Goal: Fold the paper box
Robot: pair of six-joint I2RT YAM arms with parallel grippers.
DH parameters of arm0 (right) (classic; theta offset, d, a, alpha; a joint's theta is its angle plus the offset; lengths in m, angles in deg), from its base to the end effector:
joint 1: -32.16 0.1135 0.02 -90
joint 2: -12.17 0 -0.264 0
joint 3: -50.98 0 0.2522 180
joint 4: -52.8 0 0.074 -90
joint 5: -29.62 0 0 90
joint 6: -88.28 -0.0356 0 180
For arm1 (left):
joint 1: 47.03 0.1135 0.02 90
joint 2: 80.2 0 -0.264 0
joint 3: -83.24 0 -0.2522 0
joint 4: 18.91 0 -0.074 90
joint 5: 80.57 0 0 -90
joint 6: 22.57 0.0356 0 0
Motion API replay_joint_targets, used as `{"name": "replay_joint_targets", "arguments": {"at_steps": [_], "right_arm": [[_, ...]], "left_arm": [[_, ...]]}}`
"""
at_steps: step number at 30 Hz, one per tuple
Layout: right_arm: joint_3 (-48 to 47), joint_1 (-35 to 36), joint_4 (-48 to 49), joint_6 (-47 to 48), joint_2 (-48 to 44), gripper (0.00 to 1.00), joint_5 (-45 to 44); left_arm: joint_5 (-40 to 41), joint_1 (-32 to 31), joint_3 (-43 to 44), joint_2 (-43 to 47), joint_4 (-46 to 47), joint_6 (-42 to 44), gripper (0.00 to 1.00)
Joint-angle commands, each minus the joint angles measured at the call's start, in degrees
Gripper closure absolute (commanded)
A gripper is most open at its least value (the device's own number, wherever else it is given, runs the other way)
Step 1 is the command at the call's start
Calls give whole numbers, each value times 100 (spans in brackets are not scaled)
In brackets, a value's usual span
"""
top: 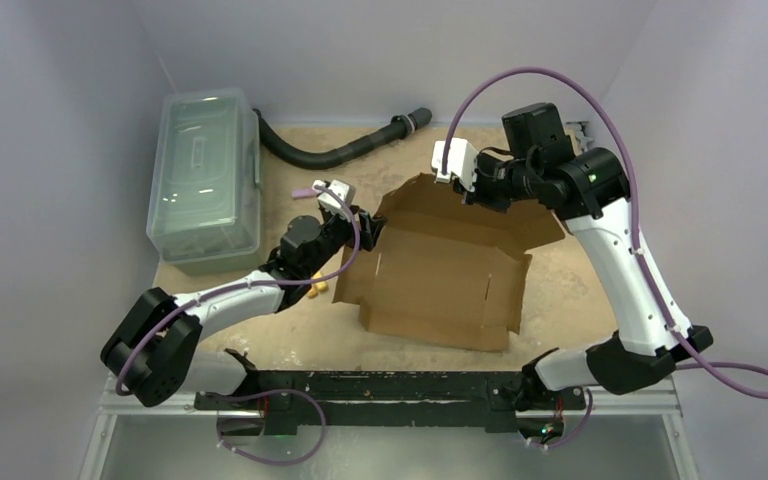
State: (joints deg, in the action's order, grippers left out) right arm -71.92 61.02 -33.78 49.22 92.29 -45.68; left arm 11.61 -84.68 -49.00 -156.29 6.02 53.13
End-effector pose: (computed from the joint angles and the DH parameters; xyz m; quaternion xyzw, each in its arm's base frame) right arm 0.2041 0.1228 0.4698 -0.6237 0.6677 0.0410 0.4044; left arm 0.2288 -0.1748 0.2436 0.1345 0.7152 -0.2879 0.6225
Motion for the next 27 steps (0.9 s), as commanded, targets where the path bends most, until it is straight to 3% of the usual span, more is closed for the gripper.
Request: {"name": "replay_joint_targets", "arguments": {"at_steps": [1, 12, 18, 27], "right_arm": [[88, 23, 363, -242, -232, 100, -32], [-18, 19, 764, -369, -164, 100, -276], [127, 22, 889, -322, -175, 100, -489], [395, 23, 1312, -313, -285, 100, -875]], "left_arm": [[41, -27, 256, -6, 157, -132, 34], [-187, -28, 695, 165, -1140, -242, 33], [72, -26, 994, 129, -1578, -618, 38], [-60, 7, 1300, 464, -2273, -1235, 16]]}}
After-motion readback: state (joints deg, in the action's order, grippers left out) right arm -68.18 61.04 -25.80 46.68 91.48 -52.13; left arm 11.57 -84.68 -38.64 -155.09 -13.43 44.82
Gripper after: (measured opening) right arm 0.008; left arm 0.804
